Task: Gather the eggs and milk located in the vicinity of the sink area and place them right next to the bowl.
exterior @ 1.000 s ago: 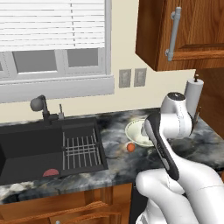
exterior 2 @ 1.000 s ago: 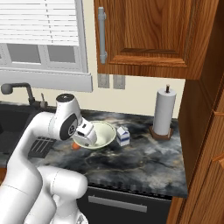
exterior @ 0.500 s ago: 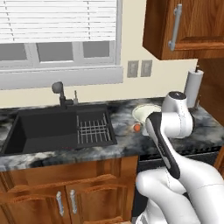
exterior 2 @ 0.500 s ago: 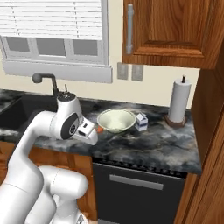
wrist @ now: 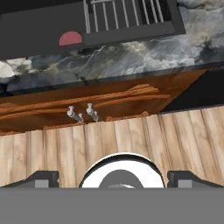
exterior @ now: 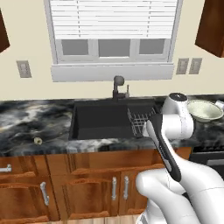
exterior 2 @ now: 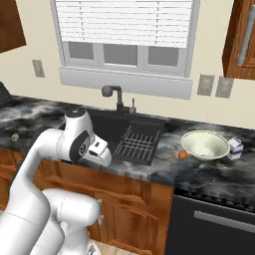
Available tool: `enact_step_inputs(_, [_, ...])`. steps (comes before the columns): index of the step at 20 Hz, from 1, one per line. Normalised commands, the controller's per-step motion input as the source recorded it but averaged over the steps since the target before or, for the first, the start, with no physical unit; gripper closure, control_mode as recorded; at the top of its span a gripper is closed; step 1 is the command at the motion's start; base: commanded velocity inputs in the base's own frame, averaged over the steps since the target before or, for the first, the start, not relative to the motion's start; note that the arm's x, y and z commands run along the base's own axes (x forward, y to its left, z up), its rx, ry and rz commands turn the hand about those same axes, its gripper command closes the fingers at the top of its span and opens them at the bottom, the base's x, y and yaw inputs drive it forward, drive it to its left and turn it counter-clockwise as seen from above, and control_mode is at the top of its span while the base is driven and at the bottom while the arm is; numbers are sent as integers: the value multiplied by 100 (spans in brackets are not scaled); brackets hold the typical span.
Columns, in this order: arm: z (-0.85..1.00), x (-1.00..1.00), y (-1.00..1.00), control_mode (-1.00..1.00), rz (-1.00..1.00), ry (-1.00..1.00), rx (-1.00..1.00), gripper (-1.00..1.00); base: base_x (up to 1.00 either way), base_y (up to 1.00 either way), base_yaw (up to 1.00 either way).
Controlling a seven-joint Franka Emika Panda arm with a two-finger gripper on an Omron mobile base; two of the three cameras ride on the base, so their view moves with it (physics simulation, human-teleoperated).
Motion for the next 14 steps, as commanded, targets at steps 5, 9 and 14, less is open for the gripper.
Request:
enact_step_inputs(5, [0,0,0,100,0,0,0,-100,15,100,0])
enact_step_inputs(9, [0,0,0,100,0,0,0,-100,5,100,-8])
enact_step_inputs(14, [0,0,0,100,0,0,0,-100,67,100,-20])
